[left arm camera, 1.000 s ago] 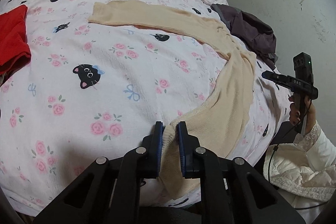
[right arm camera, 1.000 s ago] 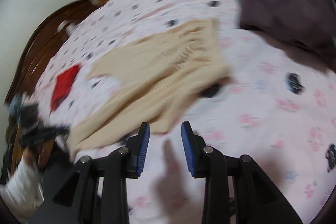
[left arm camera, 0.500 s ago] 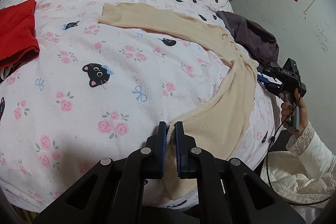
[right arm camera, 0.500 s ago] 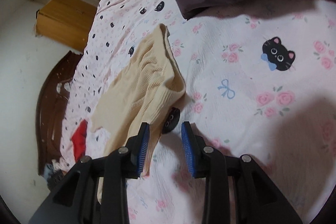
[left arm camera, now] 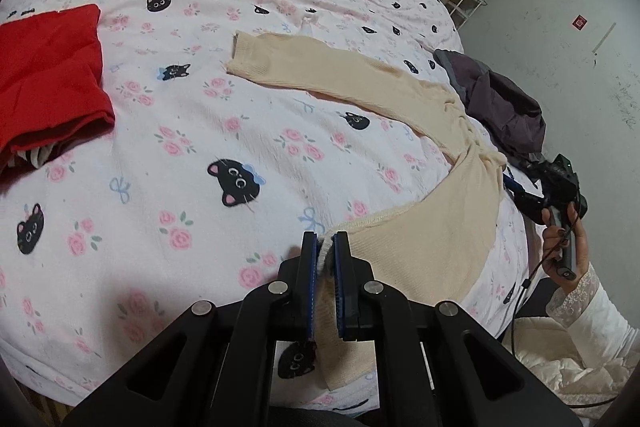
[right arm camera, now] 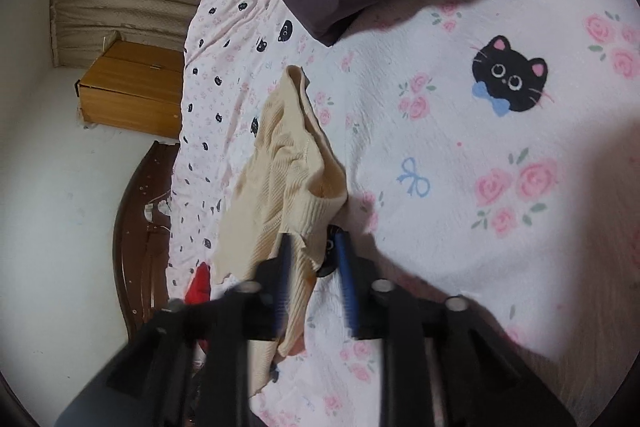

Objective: Fold clothes

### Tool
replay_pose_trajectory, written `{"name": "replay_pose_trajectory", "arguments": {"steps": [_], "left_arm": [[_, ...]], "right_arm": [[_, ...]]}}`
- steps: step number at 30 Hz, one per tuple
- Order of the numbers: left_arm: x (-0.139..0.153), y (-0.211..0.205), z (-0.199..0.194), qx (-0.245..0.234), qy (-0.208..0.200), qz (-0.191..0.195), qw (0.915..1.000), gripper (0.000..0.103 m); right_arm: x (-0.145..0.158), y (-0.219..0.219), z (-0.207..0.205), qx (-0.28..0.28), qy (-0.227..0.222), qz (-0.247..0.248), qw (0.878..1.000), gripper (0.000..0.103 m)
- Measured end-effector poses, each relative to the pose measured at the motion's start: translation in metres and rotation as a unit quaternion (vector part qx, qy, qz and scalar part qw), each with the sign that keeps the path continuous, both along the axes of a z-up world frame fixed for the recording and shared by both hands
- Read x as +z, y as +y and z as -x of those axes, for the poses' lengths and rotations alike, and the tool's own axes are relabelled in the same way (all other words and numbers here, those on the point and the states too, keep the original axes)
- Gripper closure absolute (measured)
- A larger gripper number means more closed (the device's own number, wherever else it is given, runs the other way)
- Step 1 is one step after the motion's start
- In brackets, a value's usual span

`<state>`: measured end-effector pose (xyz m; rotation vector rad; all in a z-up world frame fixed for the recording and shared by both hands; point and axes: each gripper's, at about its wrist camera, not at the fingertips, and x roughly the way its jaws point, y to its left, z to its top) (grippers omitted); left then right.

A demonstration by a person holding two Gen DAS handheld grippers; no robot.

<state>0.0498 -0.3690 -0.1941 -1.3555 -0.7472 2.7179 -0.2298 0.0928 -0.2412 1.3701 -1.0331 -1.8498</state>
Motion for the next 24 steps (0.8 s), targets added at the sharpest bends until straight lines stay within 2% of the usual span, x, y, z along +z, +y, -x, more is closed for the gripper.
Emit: {"name": "replay_pose_trajectory", "arguments": {"steps": [1,2,6,9,10,11,13,17,24], "left_arm": [[0.000,-0.001,0.001,0.000,0.000,0.001,1.0000,0.096],[0.001,-0.001,0.002,0.001,0.000,0.000,1.0000,0.096],[0.001,-0.003,0.005,0.004,0.000,0.003,1.0000,0.096],[0.002,-0.005,0.006,0.008,-0.001,0.003,1.0000,0.097],[0.002,-0.007,0.006,0.011,-0.002,0.003,0.9999,0.097],[0.002,-0.008,0.006,0.014,-0.002,0.003,0.9999,0.096],[0.002,-0.011,0.008,0.019,-0.004,0.003,0.9998,0.096],[0.002,-0.014,0.015,0.027,-0.010,0.011,0.9995,0.096],[-0.001,-0.017,0.034,0.041,-0.029,0.033,0.9982,0.096]], "right_arm": [[0.001,0.002,-0.001,-0.008,-0.001,0.006,1.000,0.054],[0.003,0.003,0.001,-0.014,-0.002,0.011,1.000,0.053],[0.004,-0.001,0.011,-0.022,-0.008,0.010,1.000,0.053],[0.002,-0.015,0.017,-0.008,-0.013,0.003,1.000,0.055],[0.000,-0.019,0.018,-0.004,-0.014,0.001,1.000,0.065],[-0.001,-0.022,0.019,0.000,-0.016,-0.001,1.000,0.083],[-0.006,-0.022,0.018,0.001,-0.021,-0.005,1.000,0.095],[-0.007,-0.008,0.012,-0.019,-0.011,-0.010,1.000,0.096],[0.009,0.019,-0.003,-0.031,0.014,-0.029,0.999,0.096]]}}
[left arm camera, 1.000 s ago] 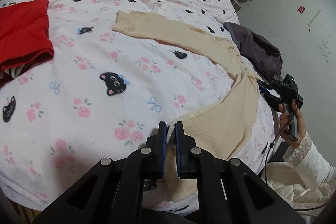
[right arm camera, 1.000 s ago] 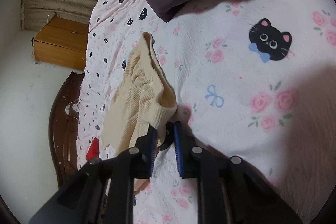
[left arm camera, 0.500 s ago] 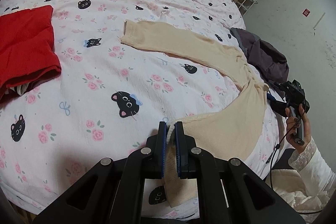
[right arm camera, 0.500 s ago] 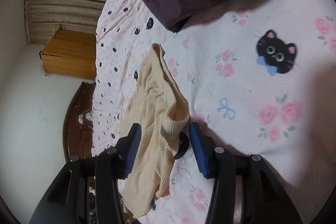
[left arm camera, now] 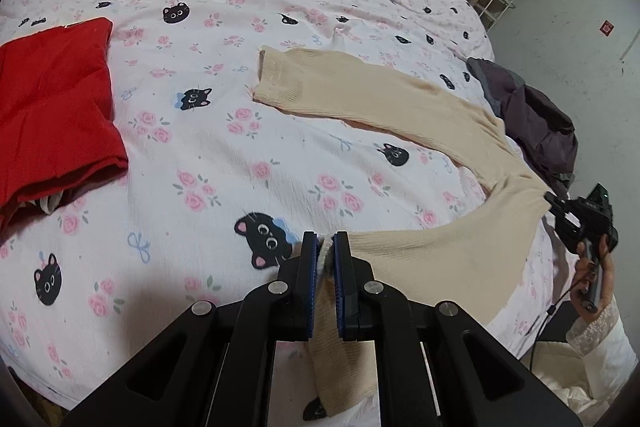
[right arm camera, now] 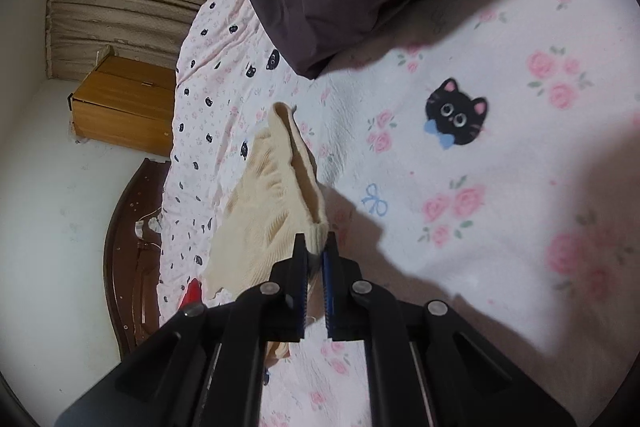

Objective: Fold clothes

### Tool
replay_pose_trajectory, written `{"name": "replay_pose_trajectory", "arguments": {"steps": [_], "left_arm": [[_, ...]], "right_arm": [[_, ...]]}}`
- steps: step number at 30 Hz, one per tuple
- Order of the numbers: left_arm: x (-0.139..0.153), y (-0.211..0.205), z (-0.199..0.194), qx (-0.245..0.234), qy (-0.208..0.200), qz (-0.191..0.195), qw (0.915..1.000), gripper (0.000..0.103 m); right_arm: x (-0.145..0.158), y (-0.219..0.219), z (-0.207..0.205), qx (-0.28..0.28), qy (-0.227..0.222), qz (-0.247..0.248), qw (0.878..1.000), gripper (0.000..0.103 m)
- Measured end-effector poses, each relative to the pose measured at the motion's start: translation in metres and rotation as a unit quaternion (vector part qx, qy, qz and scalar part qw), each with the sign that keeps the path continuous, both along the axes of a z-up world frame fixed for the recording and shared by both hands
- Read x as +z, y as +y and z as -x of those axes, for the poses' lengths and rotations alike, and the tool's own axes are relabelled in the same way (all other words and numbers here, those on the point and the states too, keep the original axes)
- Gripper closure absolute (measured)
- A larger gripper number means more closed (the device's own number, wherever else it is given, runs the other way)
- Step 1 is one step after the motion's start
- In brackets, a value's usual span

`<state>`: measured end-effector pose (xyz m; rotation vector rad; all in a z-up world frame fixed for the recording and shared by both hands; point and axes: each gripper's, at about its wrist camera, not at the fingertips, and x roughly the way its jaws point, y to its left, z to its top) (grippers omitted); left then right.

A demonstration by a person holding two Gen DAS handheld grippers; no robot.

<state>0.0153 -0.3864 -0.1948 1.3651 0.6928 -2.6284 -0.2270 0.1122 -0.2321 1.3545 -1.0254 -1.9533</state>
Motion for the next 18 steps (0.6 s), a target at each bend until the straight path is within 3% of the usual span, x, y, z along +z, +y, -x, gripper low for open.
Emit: {"name": "replay_pose_trajectory", "arguments": {"steps": [8,11,14,18], "left_arm": [[0.006,-0.007,0.023,0.014,-0.032,0.039,0.9987,0.096],[-0.003,-0.009,0.034,0.012,-0.061,0.043,0.9972,0.096],[-0.014,-0.007,0.040,0.013,-0.083,0.051,0.9952,0.095],[-0.015,-0.011,0.034,0.031,-0.073,0.046,0.9958,0.085]], "right_arm": [[0.019,0.020,-0.008,0.000,0.017,-0.002,1.000,0.096],[0.023,0.018,-0.006,0.006,0.020,-0.018,1.000,0.096],[0.012,0.014,-0.003,0.007,0.001,-0.039,0.999,0.096],[-0.007,0.009,-0.002,0.010,-0.018,-0.072,0.997,0.092]]}}
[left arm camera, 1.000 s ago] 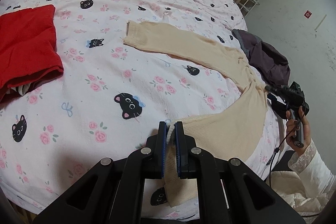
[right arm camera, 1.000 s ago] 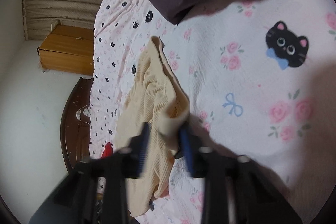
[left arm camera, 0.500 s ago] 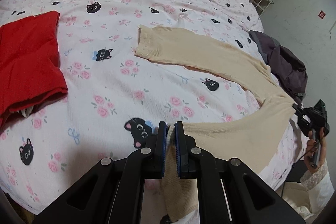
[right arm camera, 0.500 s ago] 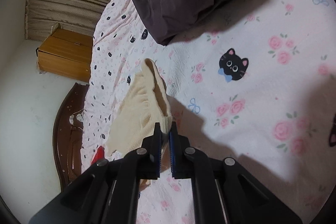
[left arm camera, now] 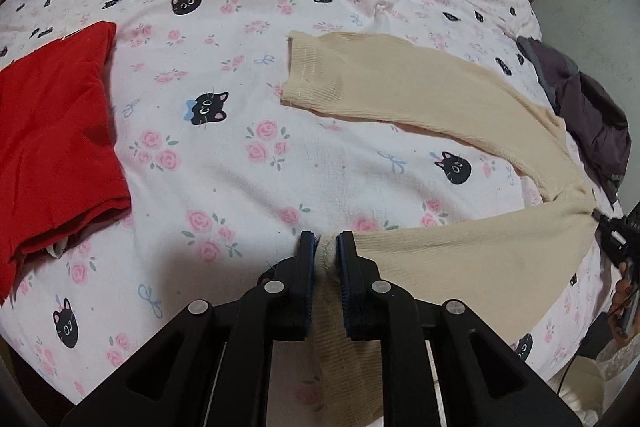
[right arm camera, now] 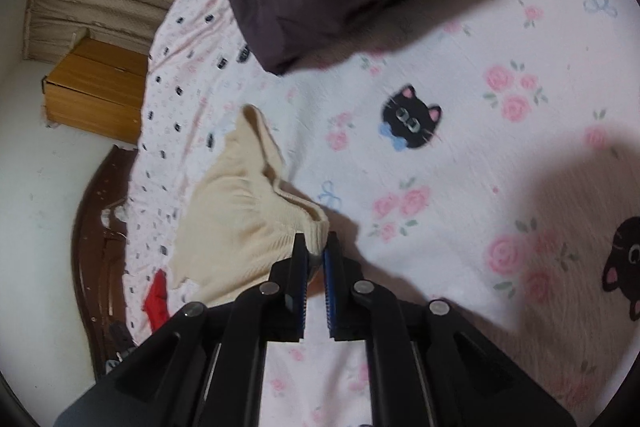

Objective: Fold clothes

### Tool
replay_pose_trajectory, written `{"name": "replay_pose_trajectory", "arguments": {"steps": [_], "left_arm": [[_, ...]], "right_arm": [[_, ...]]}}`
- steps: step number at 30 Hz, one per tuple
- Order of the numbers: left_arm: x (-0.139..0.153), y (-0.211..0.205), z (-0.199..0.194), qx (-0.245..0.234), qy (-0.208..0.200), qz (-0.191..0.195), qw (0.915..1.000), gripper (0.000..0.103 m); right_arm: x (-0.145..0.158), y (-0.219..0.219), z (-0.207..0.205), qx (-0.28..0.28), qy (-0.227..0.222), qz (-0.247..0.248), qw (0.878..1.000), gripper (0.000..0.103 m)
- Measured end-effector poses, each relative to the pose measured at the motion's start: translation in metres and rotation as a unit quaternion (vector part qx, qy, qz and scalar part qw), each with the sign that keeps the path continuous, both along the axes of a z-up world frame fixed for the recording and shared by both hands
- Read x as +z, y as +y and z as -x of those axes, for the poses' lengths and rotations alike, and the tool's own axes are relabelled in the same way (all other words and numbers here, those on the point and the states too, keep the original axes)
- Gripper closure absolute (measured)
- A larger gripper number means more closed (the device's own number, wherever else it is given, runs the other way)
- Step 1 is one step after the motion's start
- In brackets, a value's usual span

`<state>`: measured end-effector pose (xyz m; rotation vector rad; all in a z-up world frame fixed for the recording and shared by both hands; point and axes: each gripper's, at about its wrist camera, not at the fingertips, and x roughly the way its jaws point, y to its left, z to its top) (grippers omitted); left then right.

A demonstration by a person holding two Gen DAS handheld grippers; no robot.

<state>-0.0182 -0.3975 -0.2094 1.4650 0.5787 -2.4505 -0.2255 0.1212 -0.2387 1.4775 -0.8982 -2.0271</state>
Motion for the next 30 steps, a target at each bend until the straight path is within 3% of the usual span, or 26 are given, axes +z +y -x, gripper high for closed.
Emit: {"name": "replay_pose_trajectory", "arguments": {"steps": [3,7,10,17,21,30], "left_arm": [[0.005,-0.006,-0.013,0.021,0.011,0.008,0.9997,0.070],[0.015,-0.010,-0.037,0.040,0.017,0.038,0.9983,0.070],[0.020,-0.003,-0.058,0.032,0.018,0.036,0.9987,0.070],[0.014,0.033,-0.088,0.006,0.016,-0.015,0.9997,0.070],[0.005,0.054,-0.088,-0.002,0.010,-0.015,0.9998,0.070],[0.000,0.055,-0.084,0.008,0.032,-0.031,0.9990,0.070]], "right_arm": [[-0.002,0.002,-0.003,0.004,0.011,-0.006,1.000,0.090],[0.007,0.009,-0.004,0.011,0.031,-0.025,0.999,0.074],[0.012,0.017,-0.005,0.010,0.040,-0.035,0.999,0.068],[0.011,0.029,-0.008,0.017,0.038,-0.015,0.999,0.065],[0.011,0.029,-0.008,0.020,0.032,0.010,0.999,0.060],[0.002,0.032,-0.006,0.010,0.008,0.060,0.998,0.059]]}}
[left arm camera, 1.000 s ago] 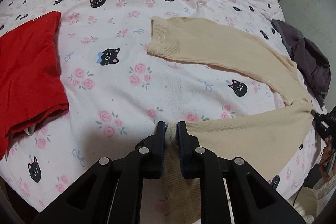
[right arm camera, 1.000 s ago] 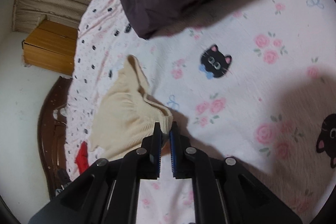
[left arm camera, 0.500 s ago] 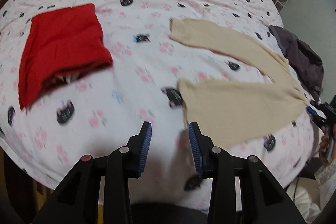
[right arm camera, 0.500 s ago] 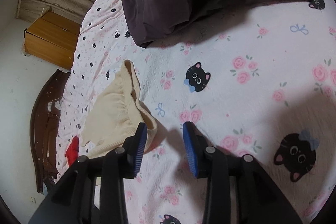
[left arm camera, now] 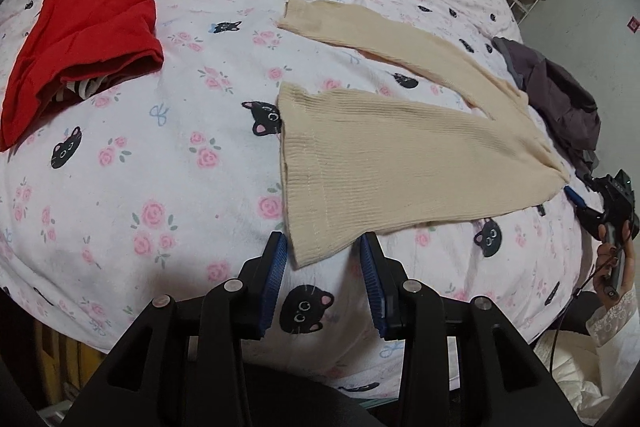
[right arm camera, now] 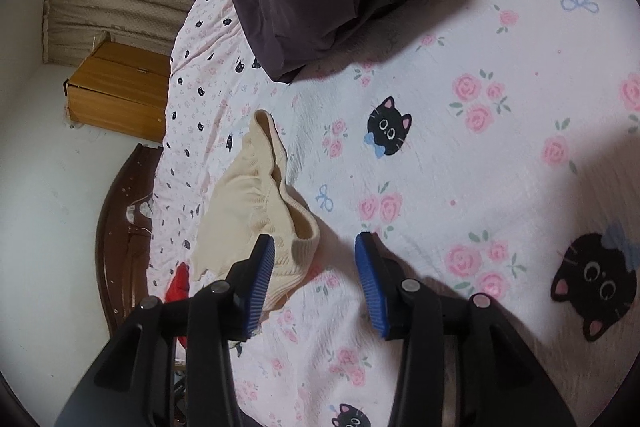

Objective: Fold clothes

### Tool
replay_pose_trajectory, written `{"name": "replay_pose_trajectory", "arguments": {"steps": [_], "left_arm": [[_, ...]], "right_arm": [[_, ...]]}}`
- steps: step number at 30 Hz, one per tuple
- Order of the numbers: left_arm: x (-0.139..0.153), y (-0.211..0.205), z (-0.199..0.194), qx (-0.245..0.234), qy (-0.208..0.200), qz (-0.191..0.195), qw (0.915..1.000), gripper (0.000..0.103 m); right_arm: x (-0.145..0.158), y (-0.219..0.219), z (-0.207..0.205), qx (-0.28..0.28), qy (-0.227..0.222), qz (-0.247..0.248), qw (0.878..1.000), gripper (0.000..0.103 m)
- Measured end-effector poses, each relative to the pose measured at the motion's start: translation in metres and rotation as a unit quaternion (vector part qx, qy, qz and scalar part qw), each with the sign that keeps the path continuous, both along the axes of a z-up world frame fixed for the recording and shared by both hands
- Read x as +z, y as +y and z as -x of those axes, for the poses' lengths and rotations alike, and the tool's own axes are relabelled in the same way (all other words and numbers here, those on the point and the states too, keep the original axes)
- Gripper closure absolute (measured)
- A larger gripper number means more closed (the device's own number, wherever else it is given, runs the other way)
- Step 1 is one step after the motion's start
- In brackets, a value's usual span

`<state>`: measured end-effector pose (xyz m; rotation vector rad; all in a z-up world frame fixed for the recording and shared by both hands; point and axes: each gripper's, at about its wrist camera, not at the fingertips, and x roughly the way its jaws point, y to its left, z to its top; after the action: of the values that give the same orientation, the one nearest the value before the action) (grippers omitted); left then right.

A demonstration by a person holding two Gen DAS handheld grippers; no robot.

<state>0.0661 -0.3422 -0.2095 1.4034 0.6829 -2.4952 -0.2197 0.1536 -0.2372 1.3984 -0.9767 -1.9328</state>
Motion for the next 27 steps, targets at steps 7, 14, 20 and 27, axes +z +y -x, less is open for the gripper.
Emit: {"name": "replay_pose_trajectory", "arguments": {"steps": [7,14,20,27], "left_arm": [[0.003,-0.002,-0.003,0.006,0.016,-0.013,0.9998,0.096],[0.007,0.005,-0.006,0.001,0.029,-0.015,0.9995,0.098],[0.009,0.003,-0.009,0.010,0.035,-0.018,0.9992,0.099],[0.015,-0.001,-0.016,0.023,0.046,-0.022,0.9984,0.099]], "right_arm": [[-0.001,-0.004,0.003,-0.004,-0.007,0.014,1.000,0.058],[0.000,-0.016,0.005,0.009,-0.003,0.015,1.000,0.057],[0.000,-0.020,0.005,0.016,-0.001,0.013,1.000,0.057],[-0.001,-0.027,0.003,0.038,0.001,0.009,0.999,0.088]]}}
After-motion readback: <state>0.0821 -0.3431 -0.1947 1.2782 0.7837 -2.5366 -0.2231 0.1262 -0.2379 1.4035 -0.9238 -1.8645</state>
